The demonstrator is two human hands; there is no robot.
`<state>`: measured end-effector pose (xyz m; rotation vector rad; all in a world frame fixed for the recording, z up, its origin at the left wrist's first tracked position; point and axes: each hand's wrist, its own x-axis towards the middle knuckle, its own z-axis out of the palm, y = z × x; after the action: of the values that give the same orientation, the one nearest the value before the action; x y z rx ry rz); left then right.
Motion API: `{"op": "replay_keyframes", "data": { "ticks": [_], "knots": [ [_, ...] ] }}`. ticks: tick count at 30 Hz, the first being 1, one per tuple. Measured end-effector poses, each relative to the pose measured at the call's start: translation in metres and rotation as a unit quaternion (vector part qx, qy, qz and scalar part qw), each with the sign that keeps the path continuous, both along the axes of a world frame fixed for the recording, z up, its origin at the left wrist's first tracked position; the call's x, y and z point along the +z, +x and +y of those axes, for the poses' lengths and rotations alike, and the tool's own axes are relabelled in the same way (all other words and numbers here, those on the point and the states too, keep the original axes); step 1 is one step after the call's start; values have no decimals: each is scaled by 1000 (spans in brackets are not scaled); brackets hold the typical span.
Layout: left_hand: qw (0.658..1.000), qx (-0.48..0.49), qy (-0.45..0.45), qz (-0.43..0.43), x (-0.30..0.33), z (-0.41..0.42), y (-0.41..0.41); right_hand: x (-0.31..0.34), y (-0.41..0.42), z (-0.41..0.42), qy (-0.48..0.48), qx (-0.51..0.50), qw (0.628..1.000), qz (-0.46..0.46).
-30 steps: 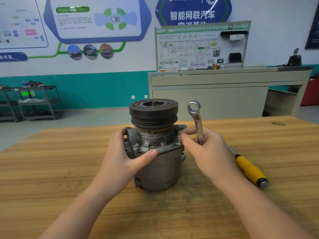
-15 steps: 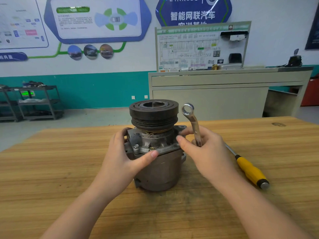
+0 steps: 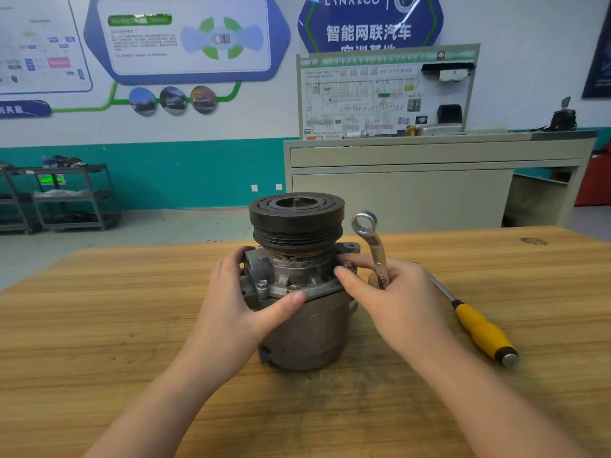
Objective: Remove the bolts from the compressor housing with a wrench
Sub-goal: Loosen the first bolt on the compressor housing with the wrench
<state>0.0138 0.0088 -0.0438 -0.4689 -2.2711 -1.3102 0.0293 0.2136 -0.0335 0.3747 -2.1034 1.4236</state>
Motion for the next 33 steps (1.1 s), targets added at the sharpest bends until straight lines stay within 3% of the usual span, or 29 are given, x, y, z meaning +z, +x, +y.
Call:
{"op": "replay_keyframes", "data": {
  "ticks": [12,33],
  "knots": [
    [1000,2,3,5,0,1,1,-1,-1,0,-35,-13,998,41],
    [1000,21,11,11,-3,3,3,2,-1,-2,-71,-11,997,-19]
  ]
}}
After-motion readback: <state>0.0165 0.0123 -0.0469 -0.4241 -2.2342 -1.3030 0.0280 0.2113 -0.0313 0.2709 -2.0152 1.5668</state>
